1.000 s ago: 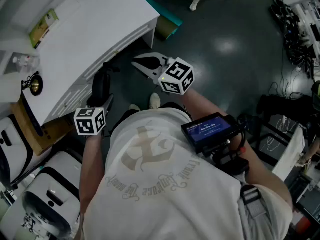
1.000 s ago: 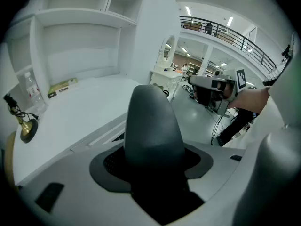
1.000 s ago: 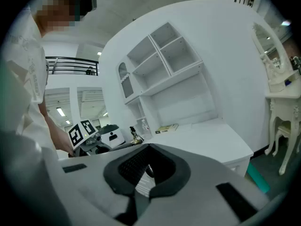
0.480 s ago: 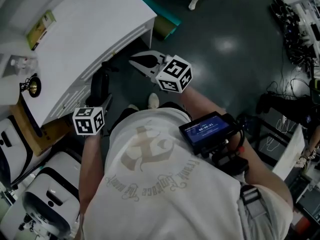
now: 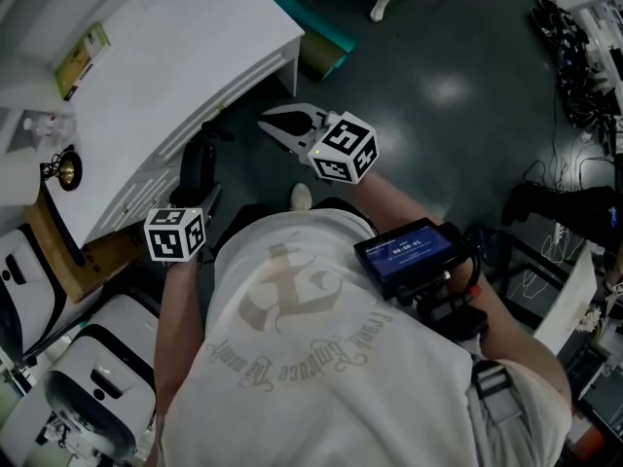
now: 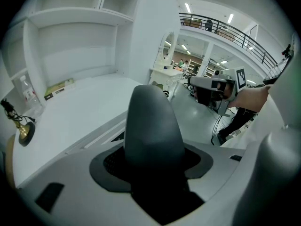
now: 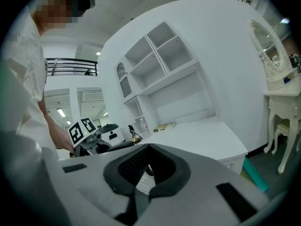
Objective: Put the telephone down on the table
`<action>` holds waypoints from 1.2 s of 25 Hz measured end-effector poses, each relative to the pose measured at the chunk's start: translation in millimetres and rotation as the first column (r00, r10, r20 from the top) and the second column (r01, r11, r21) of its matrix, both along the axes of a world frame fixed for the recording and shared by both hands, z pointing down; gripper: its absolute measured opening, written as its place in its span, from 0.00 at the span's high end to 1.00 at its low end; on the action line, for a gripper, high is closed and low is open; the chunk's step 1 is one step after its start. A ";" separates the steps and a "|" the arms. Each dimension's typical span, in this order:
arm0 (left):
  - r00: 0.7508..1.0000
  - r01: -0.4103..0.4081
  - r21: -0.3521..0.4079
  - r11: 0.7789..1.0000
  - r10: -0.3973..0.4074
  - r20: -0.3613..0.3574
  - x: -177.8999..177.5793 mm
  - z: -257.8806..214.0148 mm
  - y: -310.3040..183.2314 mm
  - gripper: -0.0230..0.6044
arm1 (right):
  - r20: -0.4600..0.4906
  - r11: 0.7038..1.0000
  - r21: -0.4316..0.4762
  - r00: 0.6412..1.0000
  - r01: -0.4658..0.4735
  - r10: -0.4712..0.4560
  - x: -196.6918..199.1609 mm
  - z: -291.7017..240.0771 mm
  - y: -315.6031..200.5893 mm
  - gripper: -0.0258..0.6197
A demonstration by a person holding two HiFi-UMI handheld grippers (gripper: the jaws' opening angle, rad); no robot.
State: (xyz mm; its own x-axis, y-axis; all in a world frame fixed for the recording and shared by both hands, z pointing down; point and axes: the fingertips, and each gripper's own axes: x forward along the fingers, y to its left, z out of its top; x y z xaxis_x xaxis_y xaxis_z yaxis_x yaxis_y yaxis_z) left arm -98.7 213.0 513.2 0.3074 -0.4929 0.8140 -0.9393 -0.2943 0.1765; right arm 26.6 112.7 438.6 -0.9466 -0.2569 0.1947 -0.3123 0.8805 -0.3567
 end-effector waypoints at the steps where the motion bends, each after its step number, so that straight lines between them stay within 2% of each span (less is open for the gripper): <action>1: 1.000 -0.001 -0.005 1.000 0.002 0.004 0.7 0.1 0.4 0.52 | 0.001 1.000 -0.002 1.000 0.000 0.000 1.5 0.7 0.2 0.94; 10: 0.999 -0.036 -0.068 0.997 0.038 0.024 1.1 5.5 1.7 0.52 | 0.005 0.999 -0.033 1.000 -0.017 0.018 7.1 15.4 -6.4 0.94; 16: 0.998 -0.055 -0.079 0.995 0.056 0.008 7.0 4.9 4.5 0.52 | 0.003 0.999 -0.047 1.000 -0.023 0.023 11.1 18.6 -2.9 0.94; 30: 0.996 -0.092 -0.062 0.994 0.091 -0.023 5.8 8.8 -29.3 0.52 | -0.028 0.996 -0.037 0.996 -0.081 0.080 17.7 15.5 -28.5 0.94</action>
State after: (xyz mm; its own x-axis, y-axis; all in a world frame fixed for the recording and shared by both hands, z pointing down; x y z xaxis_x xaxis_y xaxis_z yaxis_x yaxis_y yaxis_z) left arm -92.9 183.7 522.0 0.3652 -0.4103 0.8357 -0.9051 -0.3666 0.2155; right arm 44.3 84.2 454.1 -0.9174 -0.3242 0.2308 -0.3917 0.8380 -0.3800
